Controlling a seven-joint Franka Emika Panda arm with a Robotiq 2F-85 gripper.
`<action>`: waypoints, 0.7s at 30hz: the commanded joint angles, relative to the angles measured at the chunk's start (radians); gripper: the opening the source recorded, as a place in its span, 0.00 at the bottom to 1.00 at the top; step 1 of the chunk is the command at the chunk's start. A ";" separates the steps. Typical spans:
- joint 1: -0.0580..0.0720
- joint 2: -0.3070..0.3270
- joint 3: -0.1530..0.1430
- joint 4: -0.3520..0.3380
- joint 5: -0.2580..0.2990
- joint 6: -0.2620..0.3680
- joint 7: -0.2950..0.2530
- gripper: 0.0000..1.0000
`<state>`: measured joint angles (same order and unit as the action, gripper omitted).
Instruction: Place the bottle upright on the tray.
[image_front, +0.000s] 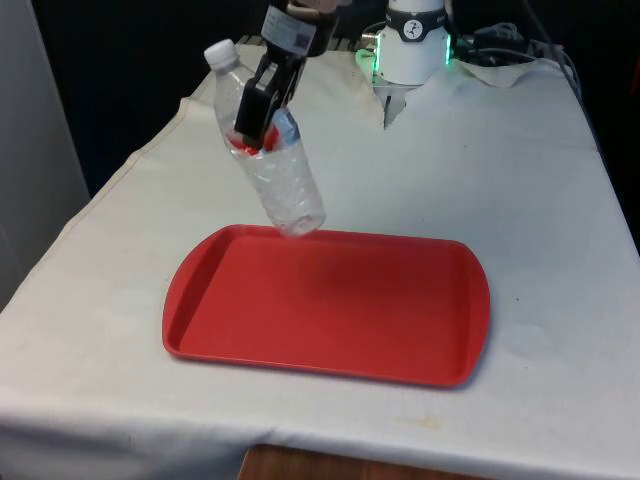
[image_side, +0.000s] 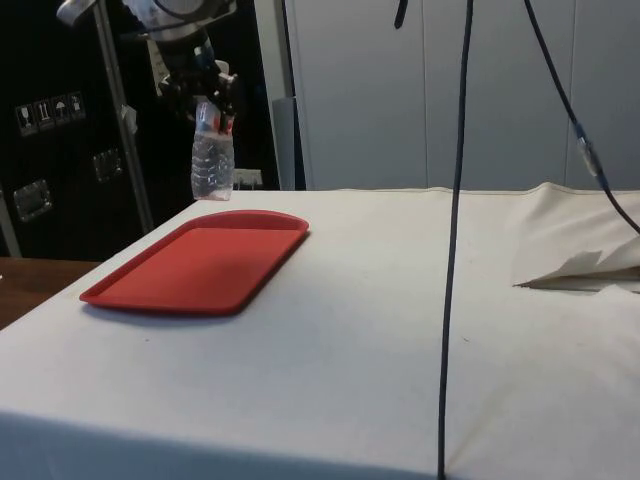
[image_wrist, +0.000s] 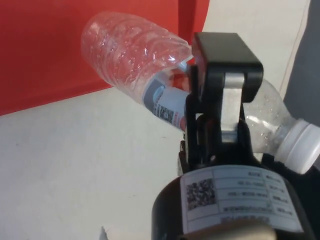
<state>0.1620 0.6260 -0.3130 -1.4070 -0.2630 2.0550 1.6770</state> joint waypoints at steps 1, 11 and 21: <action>0.005 0.008 -0.005 0.010 -0.006 -0.006 0.015 0.00; 0.007 0.032 0.000 0.029 -0.057 -0.016 0.064 0.00; 0.017 0.074 -0.002 0.062 -0.104 -0.039 0.137 0.00</action>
<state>0.1750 0.6940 -0.3110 -1.3510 -0.3660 2.0190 1.8050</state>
